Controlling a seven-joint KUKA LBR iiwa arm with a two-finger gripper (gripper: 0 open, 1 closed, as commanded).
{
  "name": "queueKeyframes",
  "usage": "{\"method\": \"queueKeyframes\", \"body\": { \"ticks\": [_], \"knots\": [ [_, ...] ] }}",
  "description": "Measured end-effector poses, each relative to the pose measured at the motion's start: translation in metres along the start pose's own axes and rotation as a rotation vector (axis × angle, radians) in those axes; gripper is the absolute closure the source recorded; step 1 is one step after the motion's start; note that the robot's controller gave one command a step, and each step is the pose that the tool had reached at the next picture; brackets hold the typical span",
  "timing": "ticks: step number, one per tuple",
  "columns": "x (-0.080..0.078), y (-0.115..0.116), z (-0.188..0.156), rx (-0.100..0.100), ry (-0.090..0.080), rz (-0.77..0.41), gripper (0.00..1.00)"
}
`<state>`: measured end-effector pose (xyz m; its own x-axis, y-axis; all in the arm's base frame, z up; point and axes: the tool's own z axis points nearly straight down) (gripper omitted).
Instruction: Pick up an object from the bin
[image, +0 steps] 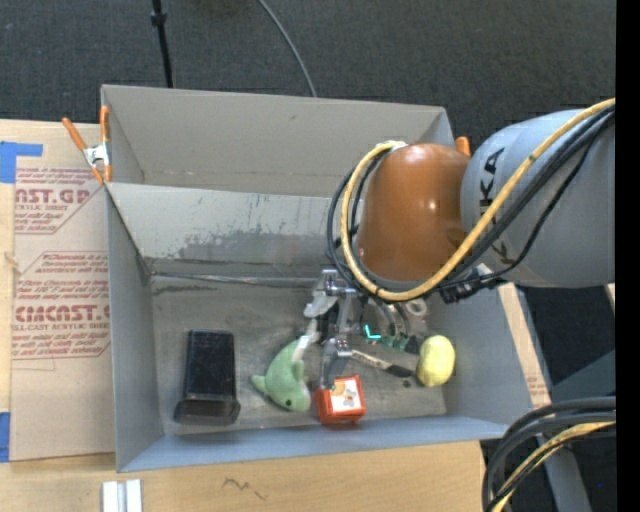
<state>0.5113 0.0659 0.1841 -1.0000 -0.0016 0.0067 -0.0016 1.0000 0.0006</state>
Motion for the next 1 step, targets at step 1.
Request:
{"method": "queueKeyframes", "body": {
  "ticks": [1],
  "knots": [
    [-0.0018,-0.0002,-0.0034,-0.001,-0.007,0.001,0.00]
  ]
}}
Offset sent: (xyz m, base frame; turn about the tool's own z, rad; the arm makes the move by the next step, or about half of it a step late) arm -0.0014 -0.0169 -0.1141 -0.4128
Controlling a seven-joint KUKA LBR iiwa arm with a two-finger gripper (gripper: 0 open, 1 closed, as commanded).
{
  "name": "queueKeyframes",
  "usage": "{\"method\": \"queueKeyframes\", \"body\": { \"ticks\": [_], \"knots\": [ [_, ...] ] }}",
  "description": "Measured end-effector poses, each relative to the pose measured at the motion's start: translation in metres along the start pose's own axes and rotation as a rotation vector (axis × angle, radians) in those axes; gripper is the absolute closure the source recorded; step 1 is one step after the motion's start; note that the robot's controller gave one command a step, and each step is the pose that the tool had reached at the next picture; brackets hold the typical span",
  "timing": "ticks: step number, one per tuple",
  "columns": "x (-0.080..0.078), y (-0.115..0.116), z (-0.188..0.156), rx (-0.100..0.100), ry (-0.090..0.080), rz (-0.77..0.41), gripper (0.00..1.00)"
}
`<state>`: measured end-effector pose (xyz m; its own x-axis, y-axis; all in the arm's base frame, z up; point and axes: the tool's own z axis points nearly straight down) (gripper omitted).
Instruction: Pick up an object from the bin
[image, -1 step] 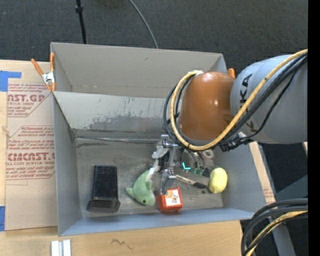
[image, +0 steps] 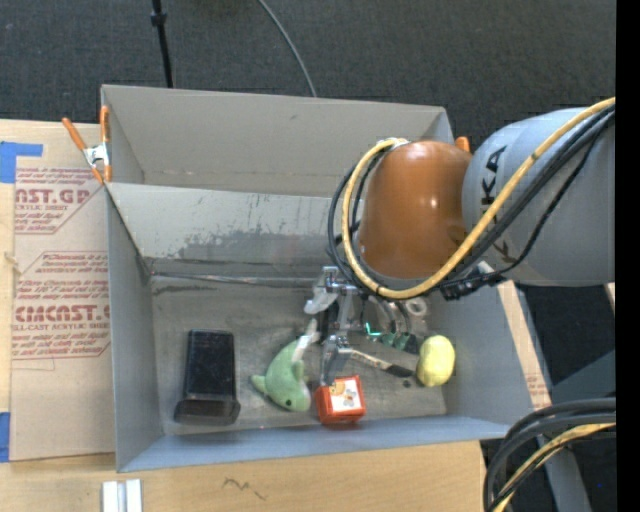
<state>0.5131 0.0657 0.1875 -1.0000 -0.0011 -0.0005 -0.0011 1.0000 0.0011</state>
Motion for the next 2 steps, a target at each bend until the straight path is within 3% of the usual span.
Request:
{"method": "queueKeyframes", "body": {
  "ticks": [1,2],
  "knots": [
    [0.000,-0.003,0.026,0.000,-0.005,-0.100,0.00],
    [-0.025,0.011,0.105,-0.007,-0.045,-0.495,1.00]
  ]
}}
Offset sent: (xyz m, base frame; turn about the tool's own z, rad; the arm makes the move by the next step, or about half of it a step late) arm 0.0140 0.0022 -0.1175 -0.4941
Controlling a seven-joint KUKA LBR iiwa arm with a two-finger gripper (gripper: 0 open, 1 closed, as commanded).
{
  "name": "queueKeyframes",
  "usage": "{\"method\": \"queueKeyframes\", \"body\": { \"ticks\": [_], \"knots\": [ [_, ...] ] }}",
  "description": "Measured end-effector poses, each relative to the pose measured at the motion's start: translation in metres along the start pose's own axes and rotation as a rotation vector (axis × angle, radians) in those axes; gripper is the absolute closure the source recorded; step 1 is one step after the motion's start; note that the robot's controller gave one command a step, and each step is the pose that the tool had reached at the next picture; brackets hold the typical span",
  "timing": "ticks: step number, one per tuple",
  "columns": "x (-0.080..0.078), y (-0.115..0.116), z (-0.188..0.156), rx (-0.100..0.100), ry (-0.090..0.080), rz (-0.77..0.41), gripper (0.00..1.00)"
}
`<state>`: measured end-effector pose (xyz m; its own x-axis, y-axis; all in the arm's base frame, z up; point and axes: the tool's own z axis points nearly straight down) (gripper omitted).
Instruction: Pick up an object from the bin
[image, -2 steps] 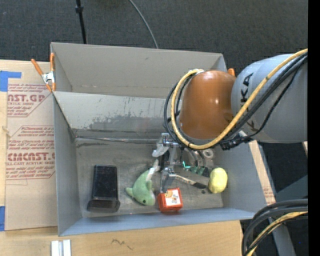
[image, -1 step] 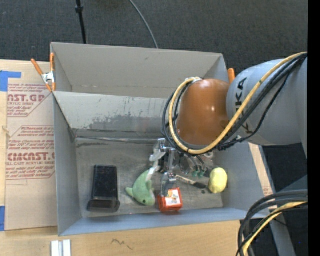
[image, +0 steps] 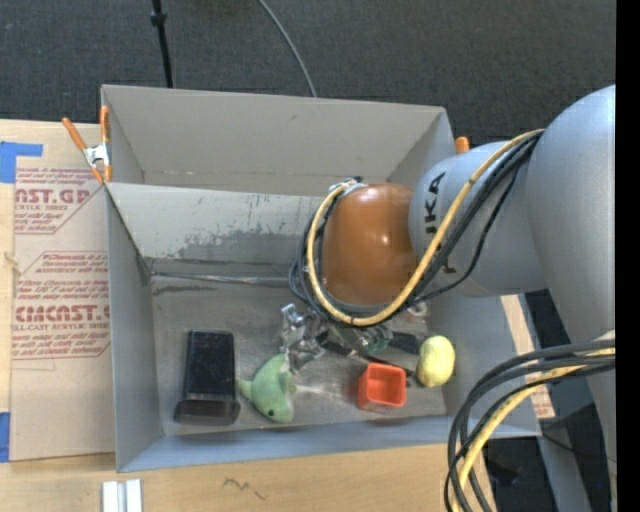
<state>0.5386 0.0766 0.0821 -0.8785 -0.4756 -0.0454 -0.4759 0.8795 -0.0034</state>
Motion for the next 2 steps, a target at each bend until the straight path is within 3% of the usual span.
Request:
{"method": "queueKeyframes", "body": {
  "ticks": [1,2],
  "knots": [
    [0.000,0.000,0.000,0.000,0.001,0.000,1.00],
    [0.002,-0.005,-0.032,-0.007,0.049,0.005,1.00]
  ]
}}
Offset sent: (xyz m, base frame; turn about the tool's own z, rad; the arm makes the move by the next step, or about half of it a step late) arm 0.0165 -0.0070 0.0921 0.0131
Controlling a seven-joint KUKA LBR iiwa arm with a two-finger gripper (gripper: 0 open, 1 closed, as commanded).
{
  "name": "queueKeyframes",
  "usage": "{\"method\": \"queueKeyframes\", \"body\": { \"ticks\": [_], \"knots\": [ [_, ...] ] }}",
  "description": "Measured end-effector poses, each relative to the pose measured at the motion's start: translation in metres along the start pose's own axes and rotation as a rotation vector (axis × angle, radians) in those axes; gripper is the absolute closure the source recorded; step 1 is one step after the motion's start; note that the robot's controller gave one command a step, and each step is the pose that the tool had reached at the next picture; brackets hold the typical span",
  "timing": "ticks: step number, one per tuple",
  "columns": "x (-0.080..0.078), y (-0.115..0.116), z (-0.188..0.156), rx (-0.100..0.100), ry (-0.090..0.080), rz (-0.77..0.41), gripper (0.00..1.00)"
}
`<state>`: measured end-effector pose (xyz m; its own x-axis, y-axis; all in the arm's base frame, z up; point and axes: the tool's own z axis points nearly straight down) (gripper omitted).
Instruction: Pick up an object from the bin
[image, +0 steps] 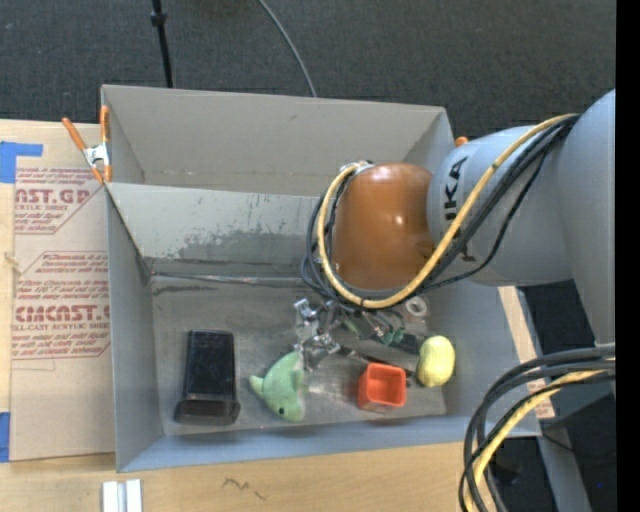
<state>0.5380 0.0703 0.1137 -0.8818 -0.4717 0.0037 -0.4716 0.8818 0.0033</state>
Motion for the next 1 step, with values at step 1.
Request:
{"method": "queueKeyframes", "body": {
  "ticks": [1],
  "knots": [
    [-0.0130,-0.0082,-0.0514,0.002,-0.004,-0.024,1.00]
  ]
}}
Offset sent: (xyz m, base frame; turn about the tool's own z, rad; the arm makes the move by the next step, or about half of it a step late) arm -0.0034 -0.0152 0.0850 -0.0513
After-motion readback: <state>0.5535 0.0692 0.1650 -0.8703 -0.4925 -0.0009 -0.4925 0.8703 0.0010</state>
